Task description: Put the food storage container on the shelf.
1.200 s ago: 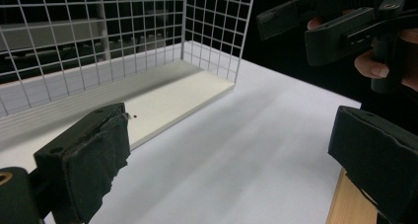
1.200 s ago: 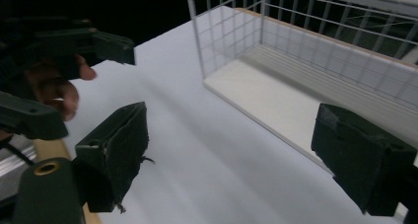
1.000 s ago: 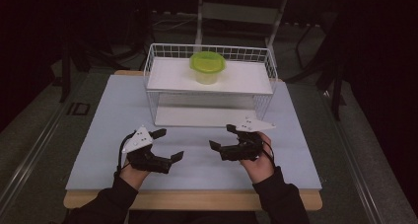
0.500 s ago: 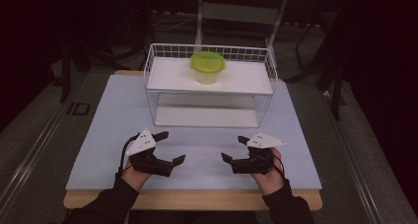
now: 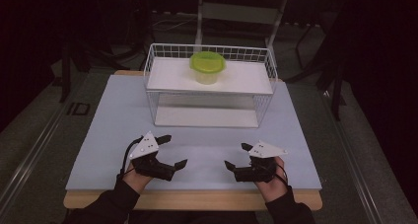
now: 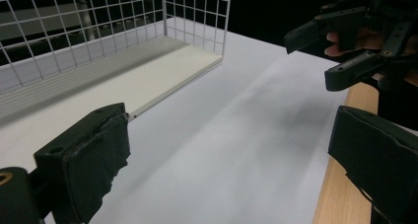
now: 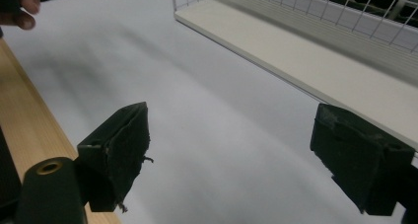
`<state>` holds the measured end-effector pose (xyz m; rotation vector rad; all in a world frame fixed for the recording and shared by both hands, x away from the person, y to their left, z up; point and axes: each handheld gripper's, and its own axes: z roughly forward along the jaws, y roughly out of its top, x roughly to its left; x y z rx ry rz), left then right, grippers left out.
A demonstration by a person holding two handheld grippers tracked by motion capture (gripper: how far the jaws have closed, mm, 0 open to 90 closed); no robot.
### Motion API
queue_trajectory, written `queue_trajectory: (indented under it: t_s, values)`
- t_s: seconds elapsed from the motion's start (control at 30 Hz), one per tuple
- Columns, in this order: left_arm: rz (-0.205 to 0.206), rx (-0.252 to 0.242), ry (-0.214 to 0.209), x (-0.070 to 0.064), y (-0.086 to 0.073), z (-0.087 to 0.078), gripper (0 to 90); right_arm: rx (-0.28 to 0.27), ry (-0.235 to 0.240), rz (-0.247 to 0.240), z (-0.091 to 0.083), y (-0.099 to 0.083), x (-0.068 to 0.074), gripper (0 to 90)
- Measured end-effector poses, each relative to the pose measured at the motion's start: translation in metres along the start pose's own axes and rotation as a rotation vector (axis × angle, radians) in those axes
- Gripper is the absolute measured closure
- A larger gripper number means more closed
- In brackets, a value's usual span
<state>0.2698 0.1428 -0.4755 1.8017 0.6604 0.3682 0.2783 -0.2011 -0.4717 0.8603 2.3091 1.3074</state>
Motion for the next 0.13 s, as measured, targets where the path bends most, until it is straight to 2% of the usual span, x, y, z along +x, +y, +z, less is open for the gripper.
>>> queue_trajectory:
  t_s: [0.13]
  values:
    - [-0.006, -0.009, 0.0, 0.0009, 0.0006, -0.0018, 2.7, -0.004, -0.004, -0.006, -0.0006, 0.0003, -0.0005, 14.6]
